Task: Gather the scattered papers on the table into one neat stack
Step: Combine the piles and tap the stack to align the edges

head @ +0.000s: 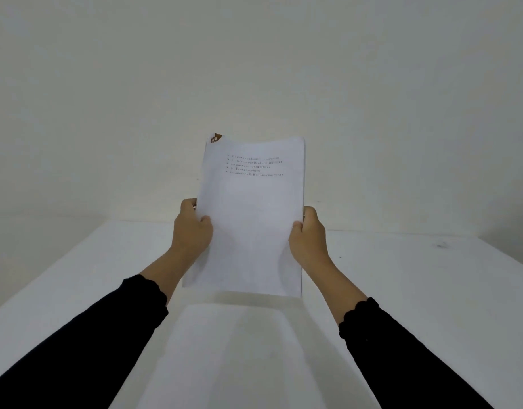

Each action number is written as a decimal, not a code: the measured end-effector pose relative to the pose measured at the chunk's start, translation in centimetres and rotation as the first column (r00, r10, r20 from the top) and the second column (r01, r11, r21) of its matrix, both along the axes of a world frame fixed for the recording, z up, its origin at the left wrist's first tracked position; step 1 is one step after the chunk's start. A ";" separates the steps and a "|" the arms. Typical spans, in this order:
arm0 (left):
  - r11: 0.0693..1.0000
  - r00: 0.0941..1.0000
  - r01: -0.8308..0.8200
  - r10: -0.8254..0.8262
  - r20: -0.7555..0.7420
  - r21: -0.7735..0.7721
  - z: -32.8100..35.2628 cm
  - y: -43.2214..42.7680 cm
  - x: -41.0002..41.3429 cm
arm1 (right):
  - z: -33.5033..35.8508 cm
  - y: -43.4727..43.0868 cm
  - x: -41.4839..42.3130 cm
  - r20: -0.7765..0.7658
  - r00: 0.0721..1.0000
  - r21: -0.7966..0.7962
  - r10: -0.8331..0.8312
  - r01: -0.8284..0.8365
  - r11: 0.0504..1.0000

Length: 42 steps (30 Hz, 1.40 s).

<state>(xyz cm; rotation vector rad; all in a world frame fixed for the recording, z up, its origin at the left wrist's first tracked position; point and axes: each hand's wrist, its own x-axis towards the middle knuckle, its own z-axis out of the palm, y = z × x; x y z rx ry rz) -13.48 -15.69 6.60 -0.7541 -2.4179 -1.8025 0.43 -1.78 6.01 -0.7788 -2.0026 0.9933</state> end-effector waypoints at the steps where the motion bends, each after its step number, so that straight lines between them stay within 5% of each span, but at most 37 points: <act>1: 1.000 1.000 -0.012 0.012 -0.005 -0.011 0.1 -0.5 -0.8 | 0.0 -0.4 -0.8 0.003 1.000 -0.019 0.011 -0.011 1.000; 22: 0.934 0.966 -0.053 0.138 0.220 -0.352 -5.2 -6.6 -15.4 | -5.4 -6.0 -15.7 0.245 0.953 -0.455 0.177 -0.048 0.889; 28: 0.875 0.961 -0.009 0.142 0.238 -0.484 -7.4 -5.7 -17.0 | -6.8 -5.1 -16.9 0.340 0.926 -0.408 0.164 -0.012 0.913; 42: 0.684 0.994 -0.078 0.111 -0.002 -0.725 -8.6 -5.6 -18.9 | -7.2 -4.9 -17.8 0.522 0.843 -0.191 0.126 -0.029 0.981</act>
